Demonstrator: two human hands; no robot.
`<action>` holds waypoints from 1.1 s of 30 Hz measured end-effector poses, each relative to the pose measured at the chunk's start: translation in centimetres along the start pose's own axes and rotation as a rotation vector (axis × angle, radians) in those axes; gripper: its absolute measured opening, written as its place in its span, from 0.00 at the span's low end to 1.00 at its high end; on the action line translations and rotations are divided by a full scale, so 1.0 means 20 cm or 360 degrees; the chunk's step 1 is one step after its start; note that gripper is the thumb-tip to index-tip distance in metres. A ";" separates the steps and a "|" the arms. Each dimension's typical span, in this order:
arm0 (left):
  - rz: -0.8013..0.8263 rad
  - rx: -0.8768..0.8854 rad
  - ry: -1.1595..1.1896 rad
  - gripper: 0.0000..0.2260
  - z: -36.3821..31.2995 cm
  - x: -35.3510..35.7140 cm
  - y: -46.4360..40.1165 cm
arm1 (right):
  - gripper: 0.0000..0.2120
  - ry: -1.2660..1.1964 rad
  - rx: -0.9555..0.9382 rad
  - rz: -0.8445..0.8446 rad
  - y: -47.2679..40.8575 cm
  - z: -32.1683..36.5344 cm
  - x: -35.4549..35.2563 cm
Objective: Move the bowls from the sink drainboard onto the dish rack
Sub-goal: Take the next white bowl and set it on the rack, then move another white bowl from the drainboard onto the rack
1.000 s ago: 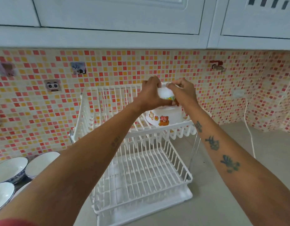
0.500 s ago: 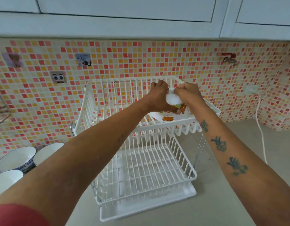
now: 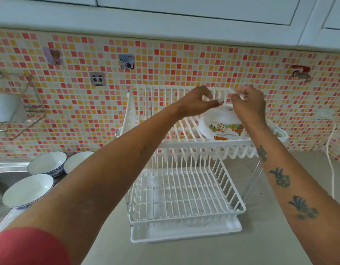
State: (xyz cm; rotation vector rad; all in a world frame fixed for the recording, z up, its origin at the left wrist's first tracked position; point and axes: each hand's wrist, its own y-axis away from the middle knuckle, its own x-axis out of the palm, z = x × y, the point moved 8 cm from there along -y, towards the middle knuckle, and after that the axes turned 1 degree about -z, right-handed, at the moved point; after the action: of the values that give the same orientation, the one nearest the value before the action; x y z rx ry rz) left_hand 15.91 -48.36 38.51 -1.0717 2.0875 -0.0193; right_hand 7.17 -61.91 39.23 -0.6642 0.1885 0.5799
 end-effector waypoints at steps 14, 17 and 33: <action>-0.1060 -0.0250 0.0474 0.11 0.57 -1.23 0.95 | 0.08 -0.1115 -0.0394 0.0585 0.71 1.19 0.88; -0.1197 -0.0429 0.0505 0.10 0.79 -1.37 1.24 | 0.10 -0.1207 -0.0299 0.0789 0.92 1.30 1.13; -0.1380 -0.1832 0.1311 0.23 2.17 -0.89 2.34 | 0.21 -0.0384 0.0933 0.1468 1.69 0.38 2.45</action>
State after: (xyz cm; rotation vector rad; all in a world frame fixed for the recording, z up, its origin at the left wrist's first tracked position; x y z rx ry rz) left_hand 17.91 7.91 3.43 -3.0156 2.0350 0.4217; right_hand 28.53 -13.75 10.59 0.1100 0.4221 1.4102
